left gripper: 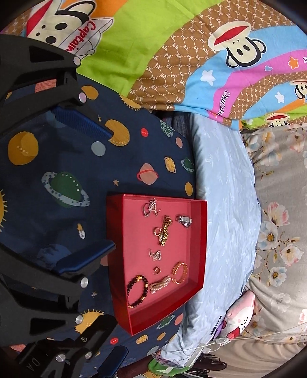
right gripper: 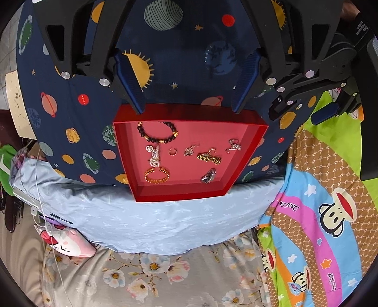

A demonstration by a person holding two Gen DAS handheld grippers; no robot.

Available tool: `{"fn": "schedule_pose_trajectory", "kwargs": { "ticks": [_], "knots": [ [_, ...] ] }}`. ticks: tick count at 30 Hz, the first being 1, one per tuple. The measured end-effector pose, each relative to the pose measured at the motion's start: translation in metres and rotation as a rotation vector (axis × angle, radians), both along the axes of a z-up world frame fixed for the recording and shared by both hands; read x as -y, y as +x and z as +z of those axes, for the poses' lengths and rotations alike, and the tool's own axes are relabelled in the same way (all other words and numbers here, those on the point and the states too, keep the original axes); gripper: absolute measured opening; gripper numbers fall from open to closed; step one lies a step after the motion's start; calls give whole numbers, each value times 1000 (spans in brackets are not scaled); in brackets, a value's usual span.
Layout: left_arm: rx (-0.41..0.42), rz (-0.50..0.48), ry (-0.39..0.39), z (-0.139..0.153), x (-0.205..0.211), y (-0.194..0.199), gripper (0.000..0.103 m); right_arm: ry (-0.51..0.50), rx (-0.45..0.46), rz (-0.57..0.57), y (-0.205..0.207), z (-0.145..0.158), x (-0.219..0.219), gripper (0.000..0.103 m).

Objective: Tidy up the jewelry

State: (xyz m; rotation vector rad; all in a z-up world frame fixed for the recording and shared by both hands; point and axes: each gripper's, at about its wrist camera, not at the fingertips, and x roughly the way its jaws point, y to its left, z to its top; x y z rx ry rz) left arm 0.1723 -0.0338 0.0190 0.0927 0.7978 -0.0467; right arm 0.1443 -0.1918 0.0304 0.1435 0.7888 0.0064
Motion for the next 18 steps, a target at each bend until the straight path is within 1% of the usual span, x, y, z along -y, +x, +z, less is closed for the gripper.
{"fn": "schedule_pose_trajectory", "kwargs": {
  "ticks": [4, 7, 13, 18],
  "knots": [
    [-11, 5, 1, -4, 3, -5, 88, -31, 1, -21, -8, -1, 0, 78],
    [-15, 10, 4, -5, 4, -7, 89, -23, -4, -30, -12, -3, 2, 79],
    [0, 20, 35, -5, 7, -10, 91, -16, -14, -42, -15, -7, 4, 80],
    [-9, 30, 35, -7, 6, -10, 92, -19, -15, -47, -15, -8, 2, 80]
  ]
}}
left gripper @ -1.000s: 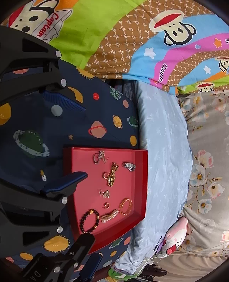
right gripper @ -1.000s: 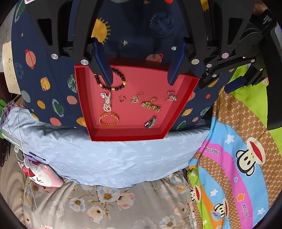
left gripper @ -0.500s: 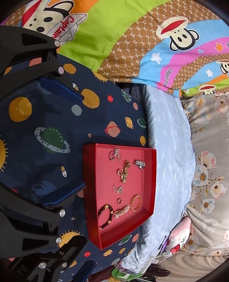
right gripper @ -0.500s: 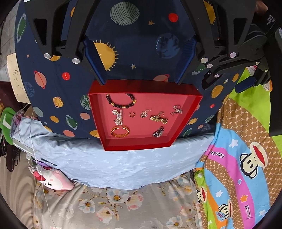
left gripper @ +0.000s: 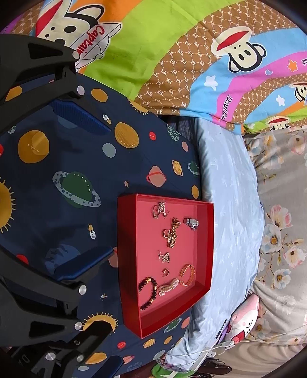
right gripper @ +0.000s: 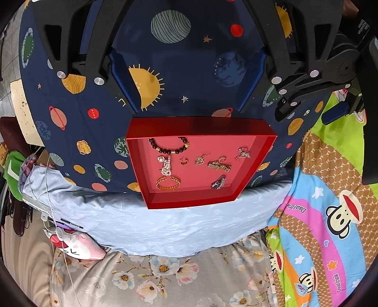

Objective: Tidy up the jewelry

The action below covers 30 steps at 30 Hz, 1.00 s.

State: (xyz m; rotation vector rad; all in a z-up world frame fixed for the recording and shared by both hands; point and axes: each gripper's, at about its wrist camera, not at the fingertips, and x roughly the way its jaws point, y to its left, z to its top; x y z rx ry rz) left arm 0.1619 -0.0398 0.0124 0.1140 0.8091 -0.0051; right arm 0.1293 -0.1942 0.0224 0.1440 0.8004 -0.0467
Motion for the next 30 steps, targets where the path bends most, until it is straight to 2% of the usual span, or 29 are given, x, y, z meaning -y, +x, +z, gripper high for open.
{"fn": "schedule_pose_trajectory", "kwargs": {
  "ticks": [9, 30],
  "knots": [
    [-13, 0, -1, -3, -1, -5, 93, -3, -1, -22, -7, 0, 3, 85],
    [-12, -4, 5, 4, 0, -23, 96, -3, 1, -34, -27, 4, 6, 86]
  ]
}}
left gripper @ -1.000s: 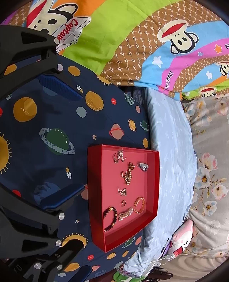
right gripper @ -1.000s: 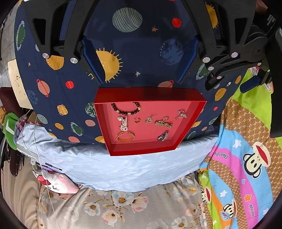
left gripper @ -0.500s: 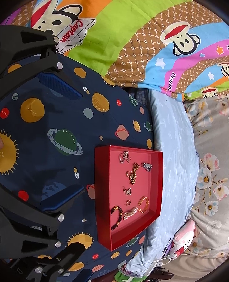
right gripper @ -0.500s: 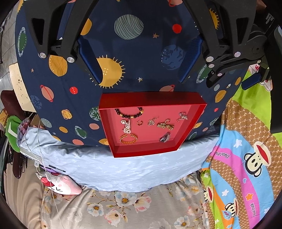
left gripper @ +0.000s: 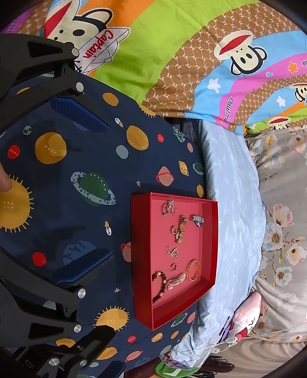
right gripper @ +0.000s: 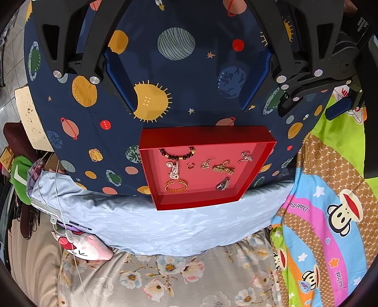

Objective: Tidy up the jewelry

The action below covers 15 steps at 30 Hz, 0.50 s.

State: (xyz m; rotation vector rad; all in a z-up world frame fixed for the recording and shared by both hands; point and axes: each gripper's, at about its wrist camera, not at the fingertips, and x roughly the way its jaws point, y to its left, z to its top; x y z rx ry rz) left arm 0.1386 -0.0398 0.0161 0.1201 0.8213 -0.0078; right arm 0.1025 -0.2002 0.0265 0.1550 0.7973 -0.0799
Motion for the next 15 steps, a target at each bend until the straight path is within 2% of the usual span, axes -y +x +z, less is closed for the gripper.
{"fn": "schedule_pose_trajectory", "kwargs": {
  "ticks": [15],
  "knots": [
    [10, 22, 22, 5, 0, -9, 96, 2, 2, -4, -5, 4, 0, 86]
  ]
}}
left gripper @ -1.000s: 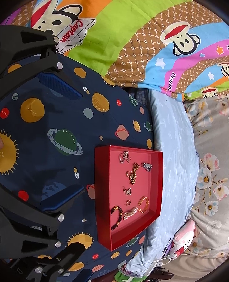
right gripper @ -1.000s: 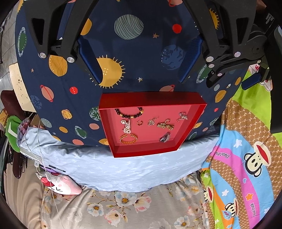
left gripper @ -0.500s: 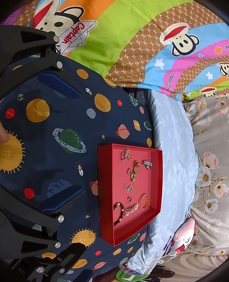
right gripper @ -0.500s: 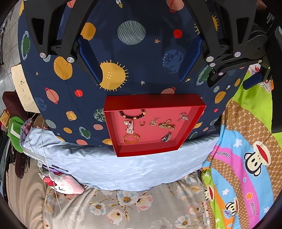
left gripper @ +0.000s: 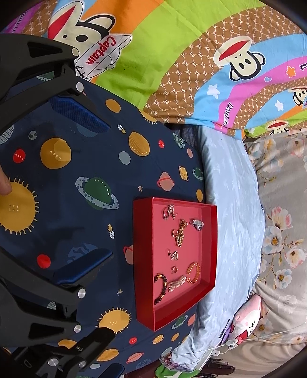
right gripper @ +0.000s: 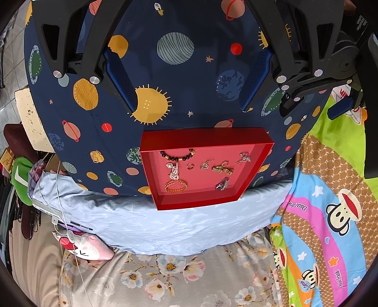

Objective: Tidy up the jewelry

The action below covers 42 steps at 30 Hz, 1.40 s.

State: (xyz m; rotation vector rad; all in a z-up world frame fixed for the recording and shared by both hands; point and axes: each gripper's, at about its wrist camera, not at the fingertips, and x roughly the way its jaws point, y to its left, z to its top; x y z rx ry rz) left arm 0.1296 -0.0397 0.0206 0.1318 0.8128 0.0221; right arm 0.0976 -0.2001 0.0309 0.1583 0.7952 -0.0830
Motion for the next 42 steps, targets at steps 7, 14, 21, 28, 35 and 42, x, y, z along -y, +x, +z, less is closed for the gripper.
{"fn": "schedule_pose_trajectory", "kwargs": {
  "ticks": [7, 14, 21, 28, 35, 42],
  "knots": [
    [-1, 1, 1, 0, -1, 0, 96, -1, 0, 1, 0, 1, -2, 86],
    [1, 4, 6, 0, -2, 0, 96, 0, 1, 2, -1, 1, -2, 86],
    [3, 7, 9, 0, -4, 1, 96, 0, 1, 1, 0, 1, -2, 86],
    [1, 9, 10, 0, -5, 1, 96, 0, 1, 1, 0, 1, -2, 86],
    [3, 7, 12, 0, -6, 2, 96, 0, 1, 1, 0, 1, -2, 86],
    [-2, 14, 24, 1, -6, 5, 97, -5, 0, -1, 1, 2, -5, 86]
  ]
}}
